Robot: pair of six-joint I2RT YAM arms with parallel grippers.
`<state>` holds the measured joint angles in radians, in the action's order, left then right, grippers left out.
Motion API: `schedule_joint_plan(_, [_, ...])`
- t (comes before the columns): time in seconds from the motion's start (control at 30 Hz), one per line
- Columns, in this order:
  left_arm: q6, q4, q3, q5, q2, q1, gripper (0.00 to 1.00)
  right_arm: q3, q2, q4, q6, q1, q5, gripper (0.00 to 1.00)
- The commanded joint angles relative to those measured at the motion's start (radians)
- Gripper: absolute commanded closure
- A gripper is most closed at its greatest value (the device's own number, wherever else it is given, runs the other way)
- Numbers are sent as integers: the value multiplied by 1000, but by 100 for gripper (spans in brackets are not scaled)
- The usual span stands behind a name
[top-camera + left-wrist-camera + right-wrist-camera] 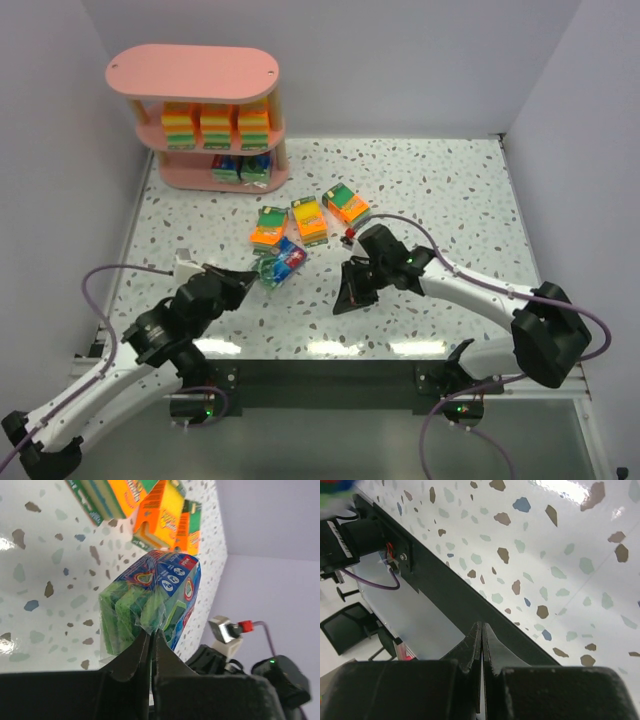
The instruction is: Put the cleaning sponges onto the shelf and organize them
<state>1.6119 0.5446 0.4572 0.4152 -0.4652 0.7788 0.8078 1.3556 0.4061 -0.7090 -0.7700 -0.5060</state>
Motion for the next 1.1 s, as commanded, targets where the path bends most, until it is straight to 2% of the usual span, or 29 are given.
schedule_joint_plan(0.0, [-1, 195, 135, 175, 71, -4, 100, 37, -39, 98, 29, 20, 15, 100])
schedule_joint_plan(0.07, [-85, 152, 152, 198, 59, -4, 100, 42, -46, 112, 34, 28, 9, 100])
schedule_joint_plan(0.17, [-188, 26, 175, 136, -65, -10, 100, 60, -44, 129, 46, 37, 9, 100])
schedule_joint_plan(0.2, [-211, -51, 179, 72, -138, -18, 100, 65, -44, 135, 49, 40, 9, 100])
schedule_joint_plan(0.27, [-285, -150, 167, -13, -191, -97, 100, 82, -47, 155, 59, 52, 12, 100])
schedule_joint_plan(0.3, [-311, -261, 143, -147, -219, -149, 100, 86, -50, 164, 62, 55, 14, 100])
schedule_joint_plan(0.33, [-358, -317, 130, -230, -231, -217, 100, 97, -62, 174, 69, 58, 20, 100])
schedule_joint_plan(0.37, [-378, -359, 124, -316, -243, -369, 100, 102, -73, 194, 74, 66, 35, 100])
schedule_joint_plan(0.4, [-401, -395, 139, -475, -277, -451, 100, 103, -81, 201, 77, 67, 40, 100])
schedule_joint_plan(0.43, [-459, -396, 158, -539, -291, -525, 100, 108, -87, 209, 85, 74, 44, 100])
schedule_joint_plan(0.47, [-492, -390, 184, -593, -306, -664, 100, 110, -102, 229, 89, 78, 50, 100])
schedule_joint_plan(0.5, [-519, -373, 234, -693, -337, -732, 100, 111, -108, 237, 98, 84, 60, 100])
schedule_joint_plan(0.53, [-568, -370, 256, -755, -355, -872, 100, 107, -116, 243, 100, 92, 60, 100])
schedule_joint_plan(0.6, [-595, -380, 278, -926, -409, -1001, 100, 94, -131, 249, 106, 100, 63, 100])
schedule_joint_plan(0.63, [-610, -388, 272, -972, -426, -1117, 100, 91, -134, 249, 108, 109, 61, 100])
schedule_joint_plan(0.67, [-621, -385, 270, -996, -447, -1142, 100, 88, -138, 252, 111, 112, 58, 100])
schedule_joint_plan(0.73, [-644, -365, 275, -954, -463, -1182, 100, 85, -138, 254, 115, 121, 54, 100])
schedule_joint_plan(0.87, [-616, -408, 238, -954, -486, -1276, 100, 105, -135, 283, 140, 136, 55, 100])
schedule_joint_plan(0.97, [-569, -474, 212, -941, -506, -1329, 100, 129, -125, 322, 170, 155, 55, 100])
schedule_joint_plan(1.07, [-486, -659, 152, -940, -533, -1386, 100, 151, -121, 352, 197, 163, 69, 100])
